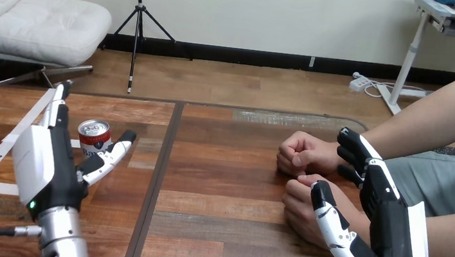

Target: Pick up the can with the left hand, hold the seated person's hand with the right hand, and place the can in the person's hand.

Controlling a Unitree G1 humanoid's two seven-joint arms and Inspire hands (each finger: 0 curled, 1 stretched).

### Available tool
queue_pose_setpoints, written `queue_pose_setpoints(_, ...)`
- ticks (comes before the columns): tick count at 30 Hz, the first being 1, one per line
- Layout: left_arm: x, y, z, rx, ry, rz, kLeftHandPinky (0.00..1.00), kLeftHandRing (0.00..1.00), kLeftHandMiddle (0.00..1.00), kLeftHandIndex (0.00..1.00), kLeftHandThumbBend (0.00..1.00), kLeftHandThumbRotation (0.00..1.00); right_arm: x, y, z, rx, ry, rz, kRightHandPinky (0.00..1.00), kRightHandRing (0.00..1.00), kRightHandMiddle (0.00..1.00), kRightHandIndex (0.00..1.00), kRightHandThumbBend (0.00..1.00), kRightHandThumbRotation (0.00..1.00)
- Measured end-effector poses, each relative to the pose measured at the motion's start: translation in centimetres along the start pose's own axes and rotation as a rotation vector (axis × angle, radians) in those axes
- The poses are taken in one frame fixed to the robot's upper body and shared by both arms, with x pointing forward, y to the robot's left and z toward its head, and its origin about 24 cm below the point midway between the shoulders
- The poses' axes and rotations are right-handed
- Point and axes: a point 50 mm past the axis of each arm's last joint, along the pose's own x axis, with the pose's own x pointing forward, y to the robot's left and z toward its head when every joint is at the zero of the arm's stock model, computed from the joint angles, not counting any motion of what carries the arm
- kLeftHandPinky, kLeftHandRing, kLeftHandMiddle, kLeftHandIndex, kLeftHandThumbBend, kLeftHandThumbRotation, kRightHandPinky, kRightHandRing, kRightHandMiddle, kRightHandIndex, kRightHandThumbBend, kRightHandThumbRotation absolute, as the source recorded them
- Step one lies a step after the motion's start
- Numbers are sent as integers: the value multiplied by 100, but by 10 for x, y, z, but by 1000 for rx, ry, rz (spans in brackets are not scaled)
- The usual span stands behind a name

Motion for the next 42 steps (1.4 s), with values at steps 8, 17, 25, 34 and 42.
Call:
queue_pose_setpoints(8,6,-3,2,3,14,1,71,82,89,91,82,42,0,0,0,1,0,-1,82,88,88,87,47,45)
queue_pose_setpoints(17,11,-5,3,2,25,4,71,83,89,90,82,40,0,0,0,1,0,0,83,88,88,86,47,46)
queue_pose_setpoints(25,14,-5,2,29,33,-1,71,83,89,90,83,41,0,0,0,0,0,0,82,87,88,86,48,46)
queue_pose_setpoints(34,16,-5,-2,61,42,-8,71,83,89,90,82,40,0,0,0,-1,0,0,81,87,88,86,48,47)
queue_pose_setpoints(42,17,-4,-7,90,66,-13,72,83,88,90,82,41,0,0,0,0,1,4,81,87,88,86,48,48)
